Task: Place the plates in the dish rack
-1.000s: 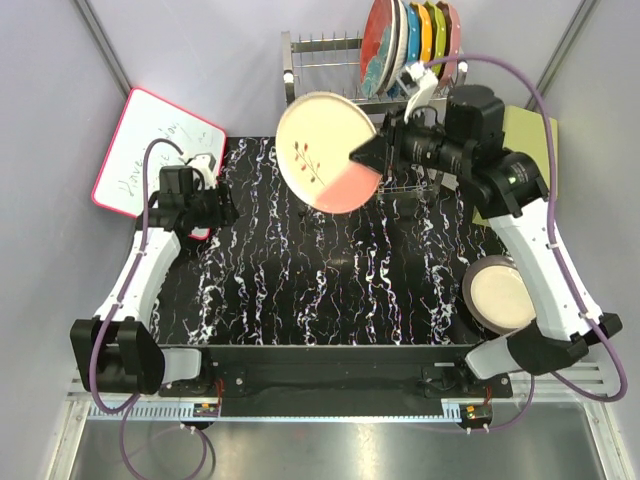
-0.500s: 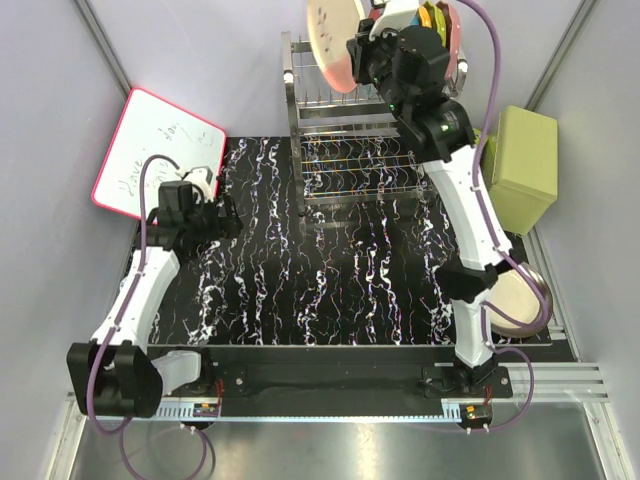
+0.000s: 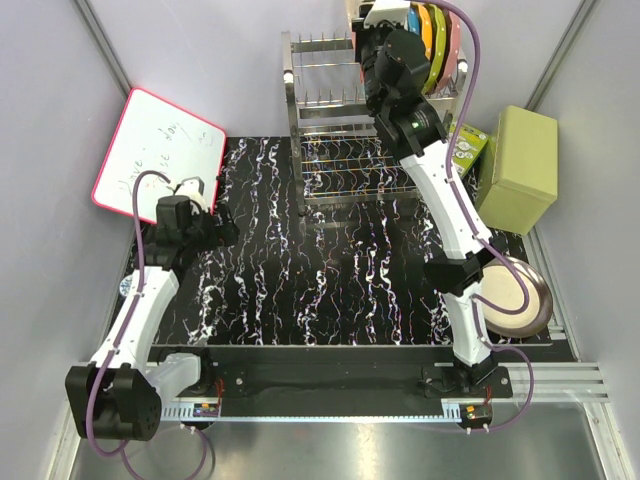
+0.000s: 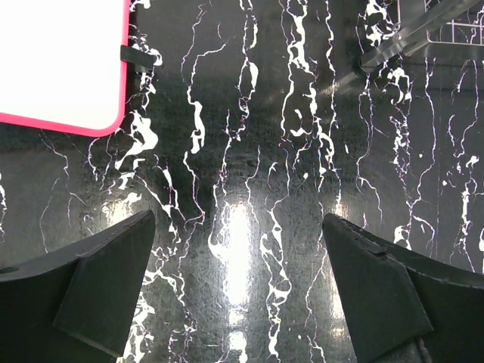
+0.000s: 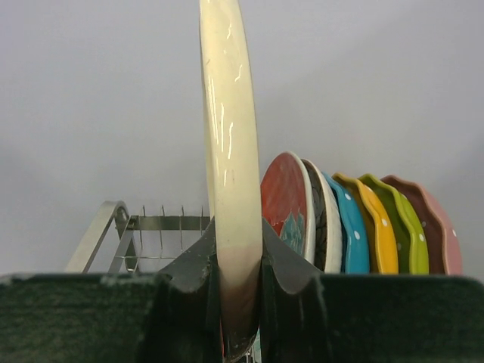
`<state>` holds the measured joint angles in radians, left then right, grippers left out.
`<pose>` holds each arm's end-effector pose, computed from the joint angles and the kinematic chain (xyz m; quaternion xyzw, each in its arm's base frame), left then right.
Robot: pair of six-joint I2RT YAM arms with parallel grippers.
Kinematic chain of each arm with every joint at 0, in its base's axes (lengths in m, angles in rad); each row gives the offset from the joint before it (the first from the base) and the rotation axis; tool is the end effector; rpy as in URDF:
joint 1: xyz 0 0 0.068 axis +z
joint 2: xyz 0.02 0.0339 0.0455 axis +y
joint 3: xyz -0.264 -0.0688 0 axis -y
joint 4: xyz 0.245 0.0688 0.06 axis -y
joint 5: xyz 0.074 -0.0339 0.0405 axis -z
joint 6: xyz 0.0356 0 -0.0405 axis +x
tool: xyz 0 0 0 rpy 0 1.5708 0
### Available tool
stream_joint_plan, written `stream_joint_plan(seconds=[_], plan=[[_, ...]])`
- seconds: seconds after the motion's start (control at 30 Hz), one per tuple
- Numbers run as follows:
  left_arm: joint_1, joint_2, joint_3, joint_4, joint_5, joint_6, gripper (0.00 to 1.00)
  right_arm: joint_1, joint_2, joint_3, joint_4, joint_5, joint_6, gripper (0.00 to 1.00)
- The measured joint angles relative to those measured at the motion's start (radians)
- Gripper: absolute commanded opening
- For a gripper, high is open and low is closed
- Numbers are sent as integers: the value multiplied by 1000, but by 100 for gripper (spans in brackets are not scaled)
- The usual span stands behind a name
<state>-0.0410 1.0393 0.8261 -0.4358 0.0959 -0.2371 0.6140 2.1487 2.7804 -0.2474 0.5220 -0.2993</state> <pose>0.2252 -0.0127 0.2817 -0.0664 0.8924 -0.1041 0.4340 0.3566 0.2296 0.5670 -0.0461 0.5791 -0.0170 0.8138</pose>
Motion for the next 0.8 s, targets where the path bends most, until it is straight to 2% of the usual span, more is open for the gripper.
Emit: stream_joint_plan(seconds=[0.37, 0.8], plan=[[0, -13, -19, 49, 2, -24, 99, 5, 30, -31, 41, 85, -39, 0], [0, -36, -64, 67, 4, -26, 99, 6, 85, -60, 33, 98, -45, 0]])
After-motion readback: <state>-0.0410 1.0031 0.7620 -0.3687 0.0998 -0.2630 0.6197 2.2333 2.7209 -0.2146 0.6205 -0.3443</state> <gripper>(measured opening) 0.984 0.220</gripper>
